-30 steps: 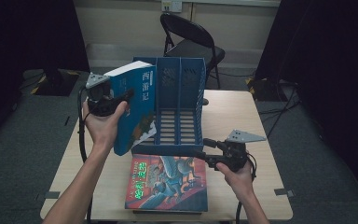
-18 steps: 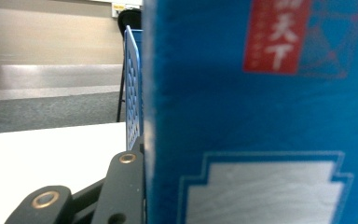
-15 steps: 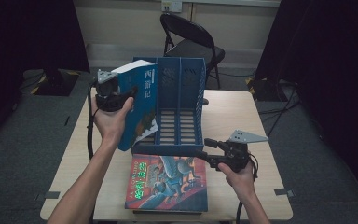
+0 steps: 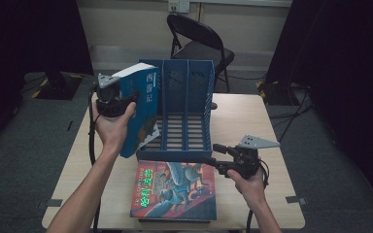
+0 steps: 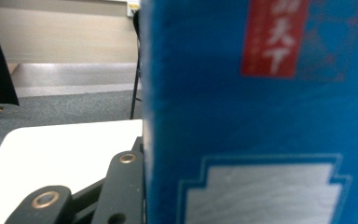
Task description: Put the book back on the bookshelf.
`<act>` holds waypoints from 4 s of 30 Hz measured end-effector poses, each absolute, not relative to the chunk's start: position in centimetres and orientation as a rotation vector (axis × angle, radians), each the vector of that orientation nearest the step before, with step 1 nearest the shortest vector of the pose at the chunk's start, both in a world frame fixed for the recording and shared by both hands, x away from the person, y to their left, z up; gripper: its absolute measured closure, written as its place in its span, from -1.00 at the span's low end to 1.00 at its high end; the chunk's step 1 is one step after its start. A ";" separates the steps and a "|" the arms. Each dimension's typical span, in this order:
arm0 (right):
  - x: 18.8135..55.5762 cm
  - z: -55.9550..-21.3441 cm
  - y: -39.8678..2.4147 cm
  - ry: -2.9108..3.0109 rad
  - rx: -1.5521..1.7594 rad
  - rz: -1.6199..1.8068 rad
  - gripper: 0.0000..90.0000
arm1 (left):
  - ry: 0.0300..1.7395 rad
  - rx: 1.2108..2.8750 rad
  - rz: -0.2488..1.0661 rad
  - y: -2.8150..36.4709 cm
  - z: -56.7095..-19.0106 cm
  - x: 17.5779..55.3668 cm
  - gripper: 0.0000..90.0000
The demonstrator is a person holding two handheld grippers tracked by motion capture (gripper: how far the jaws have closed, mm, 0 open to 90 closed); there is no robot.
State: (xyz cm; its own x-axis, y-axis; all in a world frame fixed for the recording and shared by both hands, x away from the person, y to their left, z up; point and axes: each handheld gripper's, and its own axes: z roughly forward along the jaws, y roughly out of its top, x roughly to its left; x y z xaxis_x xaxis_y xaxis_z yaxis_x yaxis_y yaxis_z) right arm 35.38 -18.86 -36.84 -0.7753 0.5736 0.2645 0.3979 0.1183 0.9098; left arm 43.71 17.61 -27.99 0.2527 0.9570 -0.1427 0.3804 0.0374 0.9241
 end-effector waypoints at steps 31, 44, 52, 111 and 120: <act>35.2 -36.9 -19.0 2.237 0.970 1.748 -0.22 | 1.361 1.468 0.768 14.3 -31.1 48.3 0.35; 35.7 -37.8 -19.2 2.254 1.000 1.734 -0.22 | 1.357 1.446 0.786 14.0 -33.8 48.6 0.35; 35.8 -37.9 -19.2 2.254 1.007 1.733 -0.22 | 1.324 1.443 0.772 14.5 -35.0 47.8 0.35; 35.5 -38.2 -17.9 2.300 0.981 1.682 -0.22 | 1.173 1.650 0.601 18.3 -34.3 41.5 0.02; 35.5 -38.3 -18.0 2.299 0.983 1.680 -0.22 | 1.189 1.736 0.603 19.1 -32.0 42.0 -0.01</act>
